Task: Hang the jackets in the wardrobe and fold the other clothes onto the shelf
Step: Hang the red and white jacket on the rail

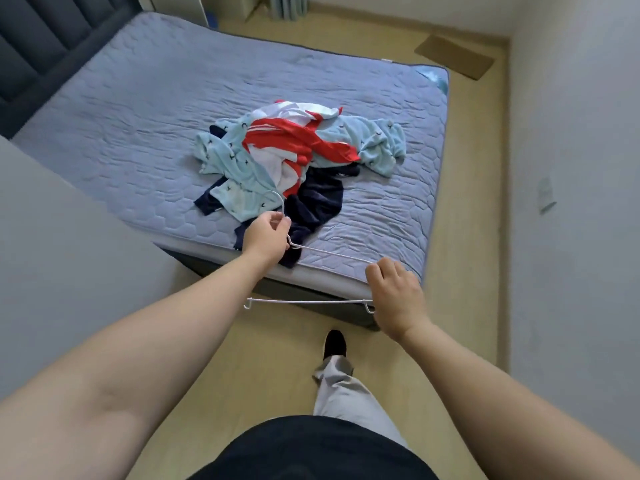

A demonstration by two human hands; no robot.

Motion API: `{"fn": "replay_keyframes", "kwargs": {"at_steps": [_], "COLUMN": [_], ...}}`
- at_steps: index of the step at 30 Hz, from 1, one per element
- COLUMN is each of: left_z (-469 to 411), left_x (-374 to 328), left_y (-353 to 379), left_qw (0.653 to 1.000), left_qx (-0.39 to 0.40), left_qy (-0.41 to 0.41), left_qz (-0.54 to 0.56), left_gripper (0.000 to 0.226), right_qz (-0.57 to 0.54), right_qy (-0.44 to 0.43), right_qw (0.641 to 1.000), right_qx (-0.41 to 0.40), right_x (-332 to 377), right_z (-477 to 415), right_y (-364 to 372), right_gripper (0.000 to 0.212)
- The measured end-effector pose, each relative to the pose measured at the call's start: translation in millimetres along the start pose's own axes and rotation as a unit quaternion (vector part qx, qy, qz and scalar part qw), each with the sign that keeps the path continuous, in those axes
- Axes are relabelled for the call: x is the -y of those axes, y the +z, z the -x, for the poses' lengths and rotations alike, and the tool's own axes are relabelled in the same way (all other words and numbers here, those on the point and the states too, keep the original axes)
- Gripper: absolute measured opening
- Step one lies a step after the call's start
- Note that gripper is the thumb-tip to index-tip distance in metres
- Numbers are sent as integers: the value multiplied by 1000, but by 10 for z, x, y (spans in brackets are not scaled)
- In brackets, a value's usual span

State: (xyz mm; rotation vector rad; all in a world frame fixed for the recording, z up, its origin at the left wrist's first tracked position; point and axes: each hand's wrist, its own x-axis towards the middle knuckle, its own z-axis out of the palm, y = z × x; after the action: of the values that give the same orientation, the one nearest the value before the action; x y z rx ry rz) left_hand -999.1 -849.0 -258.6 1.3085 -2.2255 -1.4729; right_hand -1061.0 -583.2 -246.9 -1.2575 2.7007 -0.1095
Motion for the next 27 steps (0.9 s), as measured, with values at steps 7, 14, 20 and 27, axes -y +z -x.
{"fn": "replay_keyframes", "kwargs": {"at_steps": [7, 14, 20, 27], "left_z": [-1098, -1859, -2542, -3924], "left_x": [-452, -840, -1011, -521], "left_y": [131, -2, 39, 78], "left_qw": [977, 956, 950, 923], "left_qx": [-20, 113, 231, 300], "left_qy": [19, 86, 114, 61], "left_qz": [-210, -255, -176, -232], "left_gripper": [18, 8, 10, 46], "right_qz": [-92, -285, -527, -597], "right_qy": [36, 104, 273, 429], "right_qw": [987, 939, 789, 662], "right_qx": [129, 162, 159, 146], "right_x": [-288, -114, 251, 505], "right_z": [-1078, -2120, -3193, -4103], "right_y": [226, 234, 270, 840], "right_gripper": [29, 19, 36, 6]}}
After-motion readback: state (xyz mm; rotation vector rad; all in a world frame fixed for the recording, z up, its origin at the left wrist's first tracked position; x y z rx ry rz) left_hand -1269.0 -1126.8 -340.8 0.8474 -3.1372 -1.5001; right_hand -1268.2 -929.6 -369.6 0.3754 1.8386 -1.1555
